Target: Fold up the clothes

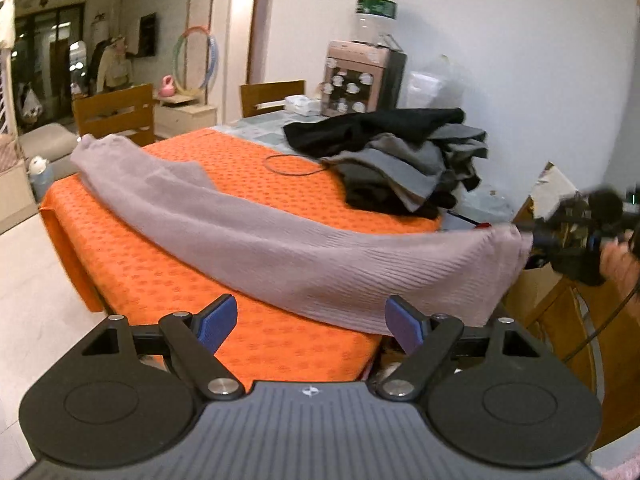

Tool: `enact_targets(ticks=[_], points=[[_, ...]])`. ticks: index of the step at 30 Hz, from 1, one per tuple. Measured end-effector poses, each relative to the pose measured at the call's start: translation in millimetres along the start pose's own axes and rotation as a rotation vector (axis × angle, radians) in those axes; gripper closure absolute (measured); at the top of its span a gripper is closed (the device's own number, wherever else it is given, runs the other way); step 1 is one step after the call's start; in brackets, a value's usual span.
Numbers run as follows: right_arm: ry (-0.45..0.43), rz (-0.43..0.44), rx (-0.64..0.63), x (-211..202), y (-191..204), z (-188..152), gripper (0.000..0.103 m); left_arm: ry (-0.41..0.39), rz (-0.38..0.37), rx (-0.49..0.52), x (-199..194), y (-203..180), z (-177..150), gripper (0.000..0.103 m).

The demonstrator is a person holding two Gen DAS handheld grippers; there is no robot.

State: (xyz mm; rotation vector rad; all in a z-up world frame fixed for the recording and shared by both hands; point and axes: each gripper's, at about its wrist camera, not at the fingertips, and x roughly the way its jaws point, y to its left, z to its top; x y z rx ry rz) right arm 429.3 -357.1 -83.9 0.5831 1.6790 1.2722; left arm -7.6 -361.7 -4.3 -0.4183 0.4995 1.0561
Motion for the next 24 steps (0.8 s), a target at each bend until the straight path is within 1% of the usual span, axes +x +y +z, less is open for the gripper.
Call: enact_targets(ticks=[2,6,9,12,14,15,18,20,24], points=[[0.017,0.001,-0.061,-2,21,-9,0.091,-0.014,-0.014,-0.001,7,-18,-7,0.017],[0.043,-0.01,-0.196,-1,64,-40,0.091,-0.047,-0.045,-0.005,14,-49,-19,0.016],[0.038,-0.032,-0.323,2,97,-71,0.091,-0.076,-0.073,-0.012,17,-69,-27,0.014],[0.016,-0.05,-0.419,6,122,-102,0.091,-0.103,-0.073,-0.013,19,-85,-35,0.014],[0.001,-0.063,-0.483,9,138,-123,0.091,-0.122,-0.074,-0.052,19,-89,-40,0.014],[-0.004,-0.07,-0.505,11,145,-133,0.091,-0.13,-0.067,-0.091,19,-90,-42,0.014],[-0.003,-0.076,-0.536,17,157,-156,0.091,-0.14,-0.062,-0.193,22,-93,-47,0.014],[-0.005,-0.086,-0.557,19,163,-168,0.091,-0.142,-0.064,-0.221,23,-98,-49,0.014],[0.003,-0.089,-0.59,25,169,-183,0.091,-0.147,-0.039,-0.248,23,-111,-53,0.014]])
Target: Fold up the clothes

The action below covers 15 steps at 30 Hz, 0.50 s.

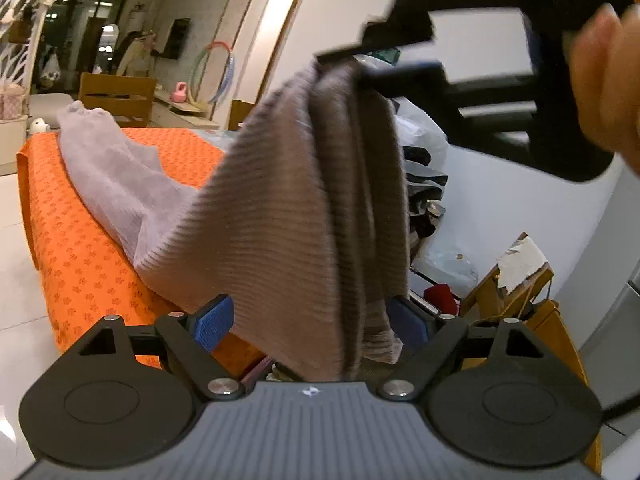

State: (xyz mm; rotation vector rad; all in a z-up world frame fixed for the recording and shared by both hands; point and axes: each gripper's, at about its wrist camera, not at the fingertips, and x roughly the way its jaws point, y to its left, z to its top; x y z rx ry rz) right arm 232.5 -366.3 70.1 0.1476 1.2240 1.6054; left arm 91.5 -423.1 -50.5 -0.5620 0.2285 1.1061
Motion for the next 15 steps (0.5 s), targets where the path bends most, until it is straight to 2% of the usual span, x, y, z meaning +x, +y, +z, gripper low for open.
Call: enact_targets(ticks=[11,15], points=[[0.085,0.056,-0.032,6,4,2,0.091,-0.044,0.124,-0.192,27,-30,-33,0.008],[0.123,0.08,-0.065,7,2,7,0.091,-0.075,0.192,-0.215,41,-41,-44,0.008]])
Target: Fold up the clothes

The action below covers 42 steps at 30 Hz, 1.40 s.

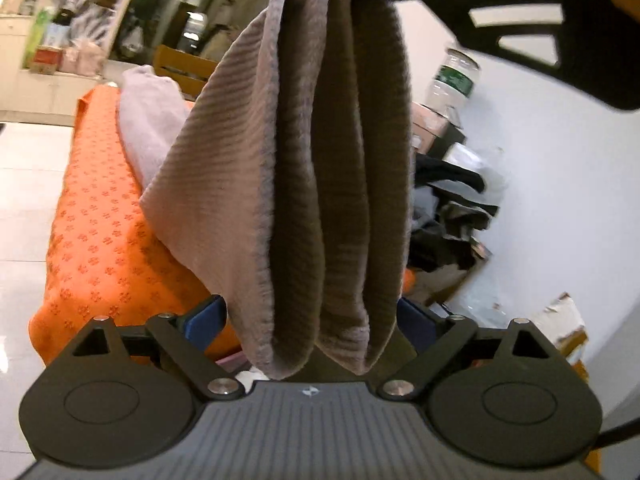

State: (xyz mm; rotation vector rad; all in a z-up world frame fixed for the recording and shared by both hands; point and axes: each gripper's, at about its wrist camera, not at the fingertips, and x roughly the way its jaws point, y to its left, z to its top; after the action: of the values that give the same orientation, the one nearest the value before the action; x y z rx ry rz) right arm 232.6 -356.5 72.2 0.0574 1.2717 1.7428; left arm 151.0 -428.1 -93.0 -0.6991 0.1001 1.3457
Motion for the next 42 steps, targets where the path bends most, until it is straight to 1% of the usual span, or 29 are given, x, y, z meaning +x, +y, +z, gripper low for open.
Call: enact_targets(ticks=[3,5,9,13,16,19,20,26,30,32,33,35,36,37,39,42], points=[[0.024,0.012,-0.011,-1,-3,3,0.091,-0.04,0.085,0.012,4,-6,-10,0.008],[0.034,0.017,-0.017,-2,-6,6,0.091,-0.074,0.127,0.012,0,-6,-15,0.008],[0.041,0.026,-0.019,-4,-11,14,0.091,-0.143,0.162,0.005,-16,-3,-18,0.008],[0.048,0.032,-0.009,-5,-17,18,0.091,-0.199,0.176,-0.003,-30,-4,-14,0.008],[0.048,0.032,-0.003,-5,-18,21,0.091,-0.216,0.153,-0.004,-38,-5,-11,0.008],[0.044,0.031,0.005,-6,-19,24,0.091,-0.25,0.138,0.021,-48,-7,-11,0.008],[0.042,0.031,0.009,-6,-20,25,0.091,-0.256,0.144,0.035,-49,-8,-11,0.008],[0.038,0.034,0.031,-6,-22,24,0.091,-0.229,0.172,0.045,-44,-6,-13,0.008],[0.042,0.038,0.034,-7,-21,21,0.091,-0.191,0.176,0.062,-32,-9,-17,0.014],[0.043,0.038,0.035,-8,-22,19,0.091,-0.187,0.187,0.093,-26,-13,-20,0.016],[0.044,0.039,0.036,-8,-22,18,0.091,-0.188,0.198,0.114,-22,-14,-22,0.019],[0.041,0.038,0.037,-9,-22,17,0.091,-0.183,0.217,0.145,-17,-16,-24,0.033],[0.038,0.038,0.04,-10,-22,17,0.091,-0.17,0.224,0.161,-15,-15,-25,0.051],[0.033,0.038,0.045,-11,-23,17,0.091,-0.152,0.228,0.185,-14,-15,-25,0.088],[0.025,0.034,0.06,-12,-28,18,0.091,-0.125,0.264,0.257,-16,-16,-24,0.089],[-0.011,0.034,0.115,-21,-40,25,0.091,-0.135,0.295,0.378,-34,-15,-12,0.09]])
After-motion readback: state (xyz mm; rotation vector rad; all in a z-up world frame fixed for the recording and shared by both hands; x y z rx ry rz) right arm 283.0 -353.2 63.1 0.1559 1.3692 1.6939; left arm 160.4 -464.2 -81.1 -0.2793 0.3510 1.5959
